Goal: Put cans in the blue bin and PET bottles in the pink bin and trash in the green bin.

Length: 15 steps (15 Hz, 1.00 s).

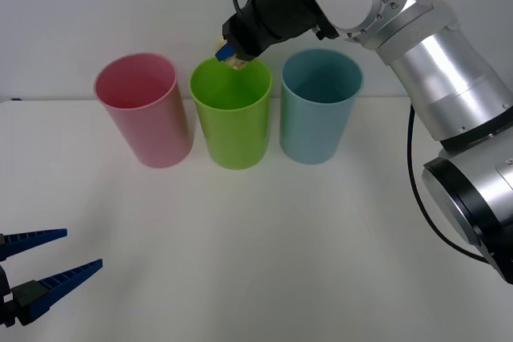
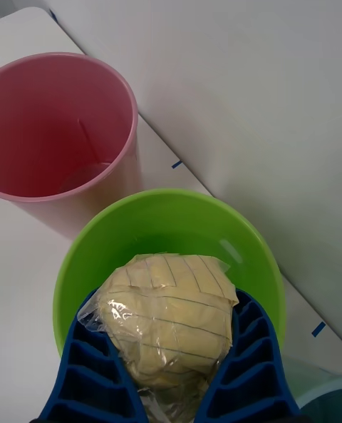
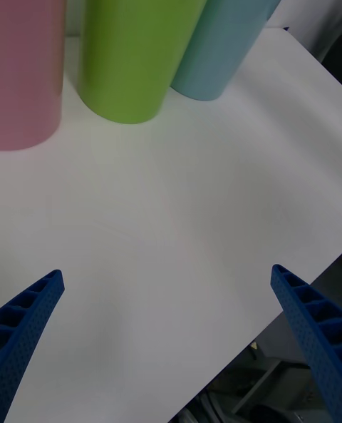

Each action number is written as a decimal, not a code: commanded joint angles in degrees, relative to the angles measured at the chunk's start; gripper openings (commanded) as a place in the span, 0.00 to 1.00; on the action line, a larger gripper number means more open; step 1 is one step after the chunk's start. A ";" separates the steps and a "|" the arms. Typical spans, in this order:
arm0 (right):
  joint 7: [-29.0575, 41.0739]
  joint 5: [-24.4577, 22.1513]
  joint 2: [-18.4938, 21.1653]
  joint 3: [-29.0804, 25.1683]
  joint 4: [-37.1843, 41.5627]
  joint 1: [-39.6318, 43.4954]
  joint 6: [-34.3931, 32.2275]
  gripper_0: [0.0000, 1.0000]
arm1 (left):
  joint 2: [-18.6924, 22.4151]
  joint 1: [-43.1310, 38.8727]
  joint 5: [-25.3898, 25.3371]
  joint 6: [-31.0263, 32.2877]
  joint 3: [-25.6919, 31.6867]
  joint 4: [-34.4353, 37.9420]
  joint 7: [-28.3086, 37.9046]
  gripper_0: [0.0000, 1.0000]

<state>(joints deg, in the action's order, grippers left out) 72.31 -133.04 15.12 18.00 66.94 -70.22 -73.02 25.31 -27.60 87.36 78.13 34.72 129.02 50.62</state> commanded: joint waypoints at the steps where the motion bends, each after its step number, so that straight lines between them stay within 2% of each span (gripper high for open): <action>1: -0.06 -0.11 -0.09 3.45 -2.52 0.00 5.08 0.00 | 0.00 0.00 0.00 0.00 0.00 0.00 0.00 1.00; 4: -0.06 -0.47 -0.61 5.55 -5.68 0.09 8.94 0.00 | 0.00 0.00 0.00 0.00 0.00 0.00 0.00 1.00; 9: -0.94 -1.08 -0.96 5.73 -7.09 0.09 9.03 0.00 | 0.00 0.00 0.00 0.00 0.00 0.00 0.00 1.00; 10: -1.47 -1.17 -1.05 5.82 -7.09 0.09 9.21 0.05 | 0.00 0.00 0.00 0.00 0.00 0.00 0.00 1.00; 11: -2.88 -1.17 -1.05 5.82 -7.09 0.09 9.82 0.60 | 0.00 0.00 0.00 0.00 0.00 0.00 0.00 1.00; 12: -3.67 -1.26 -1.05 5.82 -7.26 0.09 10.09 0.92 | 0.00 0.00 0.00 0.00 0.00 0.00 0.00 1.00; 13: -4.72 -0.82 -0.96 5.82 -7.97 0.09 10.61 1.00 | 0.00 0.00 0.00 0.00 0.00 0.00 0.00 1.00; 15: -5.86 -0.20 -1.05 5.82 -9.02 0.09 12.02 1.00 | 0.00 0.00 0.00 0.00 0.00 0.00 0.00 1.00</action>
<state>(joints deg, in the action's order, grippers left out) 66.96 -133.49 14.07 23.82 58.27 -70.14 -61.39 25.31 -27.60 87.36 78.13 34.72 129.02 50.62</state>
